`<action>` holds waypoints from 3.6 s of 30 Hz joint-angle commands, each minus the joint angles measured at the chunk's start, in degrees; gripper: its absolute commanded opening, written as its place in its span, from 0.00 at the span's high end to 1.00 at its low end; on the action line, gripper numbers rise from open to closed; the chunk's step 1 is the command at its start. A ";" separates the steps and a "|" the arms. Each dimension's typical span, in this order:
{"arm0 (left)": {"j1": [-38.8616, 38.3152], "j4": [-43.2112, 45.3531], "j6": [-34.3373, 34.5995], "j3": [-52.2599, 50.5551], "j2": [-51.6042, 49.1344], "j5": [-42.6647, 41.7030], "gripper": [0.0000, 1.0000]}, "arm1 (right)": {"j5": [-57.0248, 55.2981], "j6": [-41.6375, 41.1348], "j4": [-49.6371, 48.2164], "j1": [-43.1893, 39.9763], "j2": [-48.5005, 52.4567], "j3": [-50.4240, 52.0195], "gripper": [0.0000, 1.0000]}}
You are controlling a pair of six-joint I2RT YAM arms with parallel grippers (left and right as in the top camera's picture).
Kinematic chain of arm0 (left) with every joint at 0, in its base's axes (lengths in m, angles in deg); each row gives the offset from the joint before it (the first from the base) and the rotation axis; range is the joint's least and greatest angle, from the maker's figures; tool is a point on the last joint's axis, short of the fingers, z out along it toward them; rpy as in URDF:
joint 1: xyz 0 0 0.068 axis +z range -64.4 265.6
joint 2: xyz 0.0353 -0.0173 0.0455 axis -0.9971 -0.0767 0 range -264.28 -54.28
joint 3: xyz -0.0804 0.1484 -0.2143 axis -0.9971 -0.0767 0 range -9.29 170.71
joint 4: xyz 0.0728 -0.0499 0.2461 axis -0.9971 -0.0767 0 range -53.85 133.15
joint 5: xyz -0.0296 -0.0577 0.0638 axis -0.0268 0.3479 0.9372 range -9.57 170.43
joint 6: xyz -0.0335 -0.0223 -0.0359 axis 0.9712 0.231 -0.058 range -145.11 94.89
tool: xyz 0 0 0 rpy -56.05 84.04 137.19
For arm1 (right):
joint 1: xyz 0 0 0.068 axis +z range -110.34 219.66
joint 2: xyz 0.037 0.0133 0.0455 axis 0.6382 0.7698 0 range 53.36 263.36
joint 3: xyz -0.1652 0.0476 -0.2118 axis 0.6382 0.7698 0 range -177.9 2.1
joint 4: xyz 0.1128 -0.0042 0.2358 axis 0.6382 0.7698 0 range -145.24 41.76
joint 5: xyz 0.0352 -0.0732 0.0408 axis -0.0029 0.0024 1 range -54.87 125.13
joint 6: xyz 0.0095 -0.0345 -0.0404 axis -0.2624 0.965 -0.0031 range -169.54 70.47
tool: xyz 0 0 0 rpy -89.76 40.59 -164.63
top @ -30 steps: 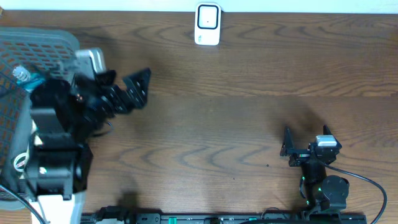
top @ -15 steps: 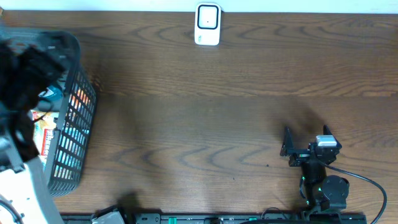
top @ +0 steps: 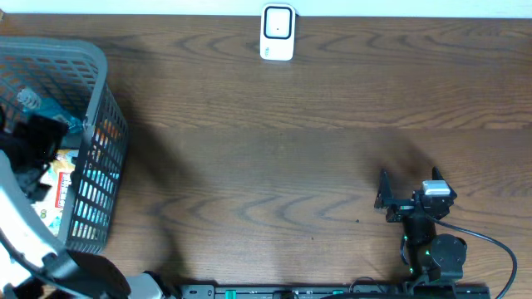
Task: Scan the item barcode
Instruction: 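Reach the left gripper into the basket and grasp the light-green wipes pack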
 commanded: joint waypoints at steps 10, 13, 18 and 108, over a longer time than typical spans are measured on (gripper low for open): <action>0.31 9.77 4.44 -19.98 -0.87 5.46 0.02 | 0.48 0.66 0.20 0.50 -0.15 0.09 0.01; 0.31 13.46 6.99 -23.65 -0.87 8.37 0.02 | 0.48 0.66 0.20 0.50 -0.13 0.09 0.01; 0.31 17.79 7.37 -27.21 -0.90 9.73 0.02 | 0.48 0.66 0.20 0.50 -0.15 0.09 0.01; 0.31 26.69 -0.81 -32.04 -6.03 3.23 0.93 | 0.48 0.66 0.20 0.50 -0.15 0.09 0.01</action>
